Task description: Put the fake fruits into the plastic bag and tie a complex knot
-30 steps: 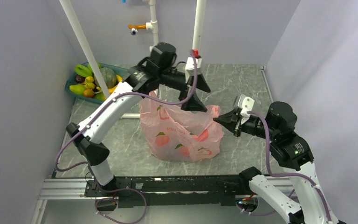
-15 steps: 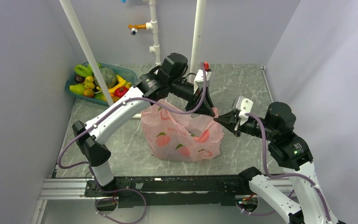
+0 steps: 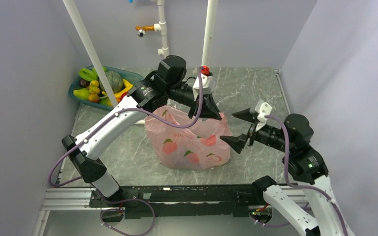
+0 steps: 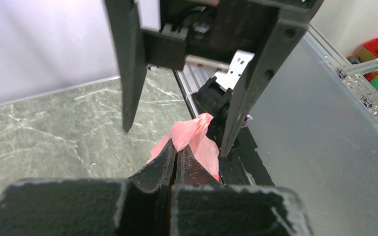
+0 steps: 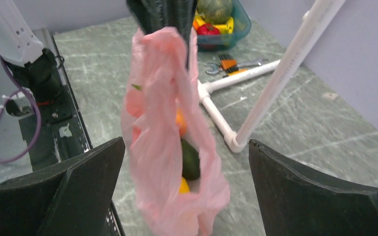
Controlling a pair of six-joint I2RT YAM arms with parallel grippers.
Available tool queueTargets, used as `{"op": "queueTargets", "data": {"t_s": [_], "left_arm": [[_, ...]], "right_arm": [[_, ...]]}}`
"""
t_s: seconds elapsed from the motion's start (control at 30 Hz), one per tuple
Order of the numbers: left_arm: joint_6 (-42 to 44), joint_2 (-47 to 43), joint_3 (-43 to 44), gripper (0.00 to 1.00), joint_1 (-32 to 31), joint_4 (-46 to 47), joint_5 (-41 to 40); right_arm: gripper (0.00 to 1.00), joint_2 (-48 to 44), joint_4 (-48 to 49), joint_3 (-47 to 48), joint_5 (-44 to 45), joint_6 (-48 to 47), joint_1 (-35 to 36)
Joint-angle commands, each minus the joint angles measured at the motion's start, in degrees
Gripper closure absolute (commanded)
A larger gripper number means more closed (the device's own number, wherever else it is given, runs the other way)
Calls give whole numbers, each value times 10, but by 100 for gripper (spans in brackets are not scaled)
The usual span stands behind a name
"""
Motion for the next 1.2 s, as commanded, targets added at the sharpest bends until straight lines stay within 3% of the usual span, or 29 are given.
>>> {"op": "queueTargets", "data": {"t_s": [0.0,0.1,0.2,0.23,0.27,0.3,0.33,0.37,0.4,0.43,0.5,0.53,0.57,0.6,0.73,0.93,0.97,1.1,1.17], "left_arm": [[1,-9,20,100,-1,27,33],[-1,-11,20,100,-4,27,42],[-2,-18,13,100,-7,30,32],[-7,-22,7,100,-9,36,28],[-9,-23,6,100,-9,41,24],[-10,-24,6,100,-9,43,14],[-16,-27,6,100,-7,47,4],[-18,-32,6,100,-3,49,-9],[-15,-41,2,100,2,43,-28],[-2,-59,-8,88,10,34,-52],[41,-97,-56,33,42,2,-81],[76,-117,-85,11,54,-23,-89],[122,-136,-126,2,69,-53,-99],[173,-150,-155,1,80,-84,-111],[310,-175,-239,1,88,-139,-186],[348,-200,-341,1,87,-68,-217],[349,-204,-350,6,82,-74,-215],[322,-258,-455,65,37,-25,-257],[312,-299,-539,87,9,43,-297]], "right_arm": [[0,43,189,-51,-62,63,0],[4,64,265,-82,-88,75,0],[22,79,291,-106,-107,66,2],[30,79,308,-120,-116,71,2],[47,81,321,-137,-124,74,5],[57,82,323,-147,-130,73,8],[77,84,318,-154,-132,66,12],[91,82,310,-161,-132,58,13],[100,77,299,-168,-128,47,13],[100,69,289,-173,-122,36,13],[100,51,270,-178,-112,21,13],[100,45,259,-177,-110,16,13],[100,41,252,-177,-108,14,13],[100,38,245,-177,-106,13,13],[100,30,237,-183,-101,14,13],[100,31,239,-193,-73,43,13],[100,35,240,-193,-65,55,13],[100,47,264,-218,-5,133,13],[100,55,278,-238,24,172,13]]}}
